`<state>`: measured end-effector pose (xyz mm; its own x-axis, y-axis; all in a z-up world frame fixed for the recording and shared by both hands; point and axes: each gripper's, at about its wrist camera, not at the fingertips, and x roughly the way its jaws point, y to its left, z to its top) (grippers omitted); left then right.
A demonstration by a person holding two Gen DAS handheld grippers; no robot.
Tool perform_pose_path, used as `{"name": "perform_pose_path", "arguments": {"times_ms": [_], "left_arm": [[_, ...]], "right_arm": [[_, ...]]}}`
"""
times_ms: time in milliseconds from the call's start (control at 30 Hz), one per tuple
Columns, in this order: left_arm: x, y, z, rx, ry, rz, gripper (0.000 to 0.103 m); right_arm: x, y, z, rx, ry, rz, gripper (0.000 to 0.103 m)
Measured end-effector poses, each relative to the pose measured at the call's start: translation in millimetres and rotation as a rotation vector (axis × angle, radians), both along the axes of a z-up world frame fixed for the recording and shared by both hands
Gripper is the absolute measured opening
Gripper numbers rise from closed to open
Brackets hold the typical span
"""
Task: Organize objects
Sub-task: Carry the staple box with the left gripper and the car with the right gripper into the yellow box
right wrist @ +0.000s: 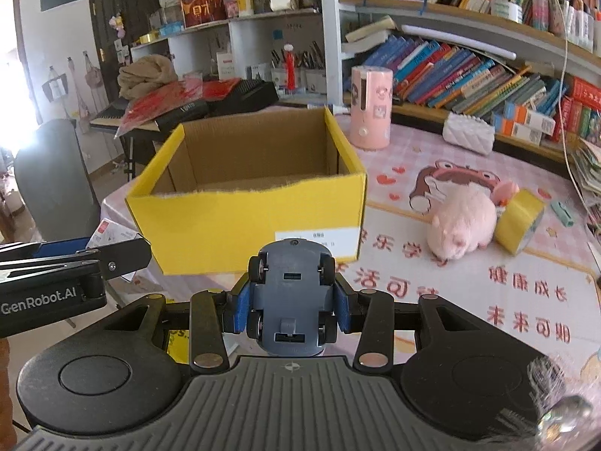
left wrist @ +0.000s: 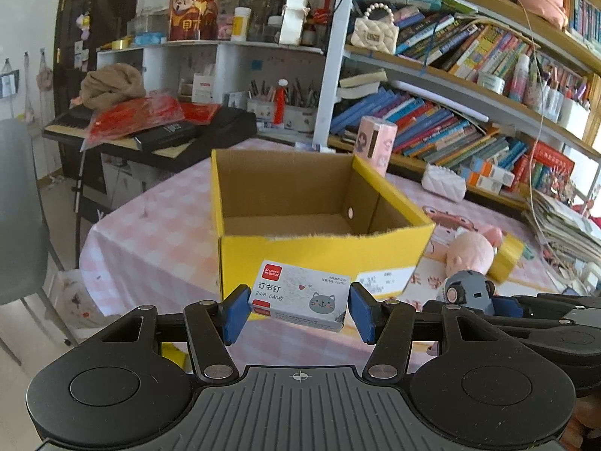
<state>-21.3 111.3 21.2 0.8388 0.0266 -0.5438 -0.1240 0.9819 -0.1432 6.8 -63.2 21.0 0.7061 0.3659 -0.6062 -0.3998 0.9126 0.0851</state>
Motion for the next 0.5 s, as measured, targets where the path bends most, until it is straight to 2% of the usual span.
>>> {"name": "perform_pose_path", "arguments": {"times_ms": [200, 500], "left_arm": [[17.5, 2.1, 10.6, 0.015, -0.035, 0.008, 0.055], [59.1, 9.0, 20.1, 0.042, -0.056, 0.056, 0.055]], "right_arm": [[18.3, 10.7, 16.2, 0.005, -0.055, 0.039, 0.040], [66.3, 24.2, 25.6, 0.018, -0.087, 0.092, 0.040]]}}
